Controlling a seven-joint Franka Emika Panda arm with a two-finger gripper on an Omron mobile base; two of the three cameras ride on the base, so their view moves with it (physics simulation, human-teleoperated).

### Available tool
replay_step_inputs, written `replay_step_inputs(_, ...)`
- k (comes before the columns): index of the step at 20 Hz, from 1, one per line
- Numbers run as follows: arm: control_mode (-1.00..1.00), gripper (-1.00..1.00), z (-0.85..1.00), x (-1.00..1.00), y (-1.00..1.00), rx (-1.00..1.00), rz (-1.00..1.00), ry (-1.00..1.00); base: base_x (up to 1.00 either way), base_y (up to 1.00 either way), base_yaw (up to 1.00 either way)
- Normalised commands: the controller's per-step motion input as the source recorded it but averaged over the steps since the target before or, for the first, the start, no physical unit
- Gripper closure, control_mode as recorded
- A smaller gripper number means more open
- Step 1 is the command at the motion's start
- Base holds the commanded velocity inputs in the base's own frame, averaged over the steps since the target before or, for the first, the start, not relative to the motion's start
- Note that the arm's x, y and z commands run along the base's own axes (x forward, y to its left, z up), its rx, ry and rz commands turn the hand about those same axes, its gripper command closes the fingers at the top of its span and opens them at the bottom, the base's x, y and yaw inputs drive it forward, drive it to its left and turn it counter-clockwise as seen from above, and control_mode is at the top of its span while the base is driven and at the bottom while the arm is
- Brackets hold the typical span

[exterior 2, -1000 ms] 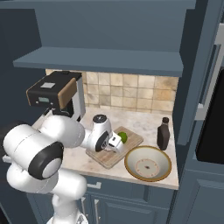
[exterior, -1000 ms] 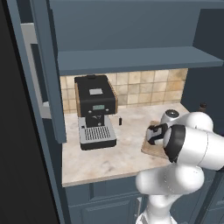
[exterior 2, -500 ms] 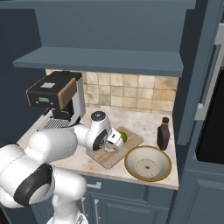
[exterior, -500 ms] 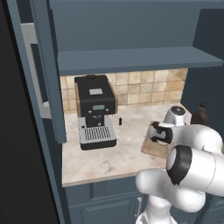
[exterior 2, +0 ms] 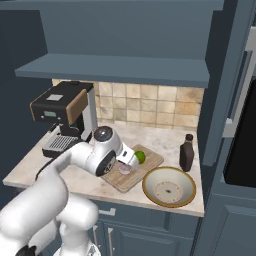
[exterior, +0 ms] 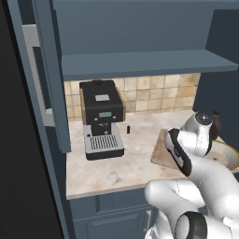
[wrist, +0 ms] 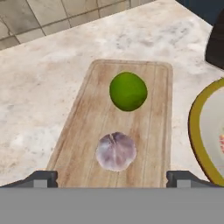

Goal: Open the cabinet. Place the bowl and condiment on the counter. Then place the lime and garlic on the cutting board.

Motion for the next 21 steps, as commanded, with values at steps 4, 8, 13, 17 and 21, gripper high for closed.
replay_step_inputs(4,-1.00,-1.00,0.71,-0.53,0.14,0.00,0.01,-0.18,0.00,0.00,0.00)
replay_step_inputs(8,-1.00,-1.00,0.66,-0.51,0.24,0.00,0.01,-0.14,0.00,0.00,0.00)
replay_step_inputs(13,-1.00,-1.00,0.69,-0.52,0.22,0.00,0.02,-0.09,0.00,0.00,0.00)
replay_step_inputs(17,-1.00,-1.00,0.73,-0.57,0.16,0.00,0.02,-0.05,0.00,0.00,0.00)
replay_step_inputs(21,-1.00,-1.00,0.59,-0.65,0.16,0.00,0.03,-0.04,0.00,0.00,0.00)
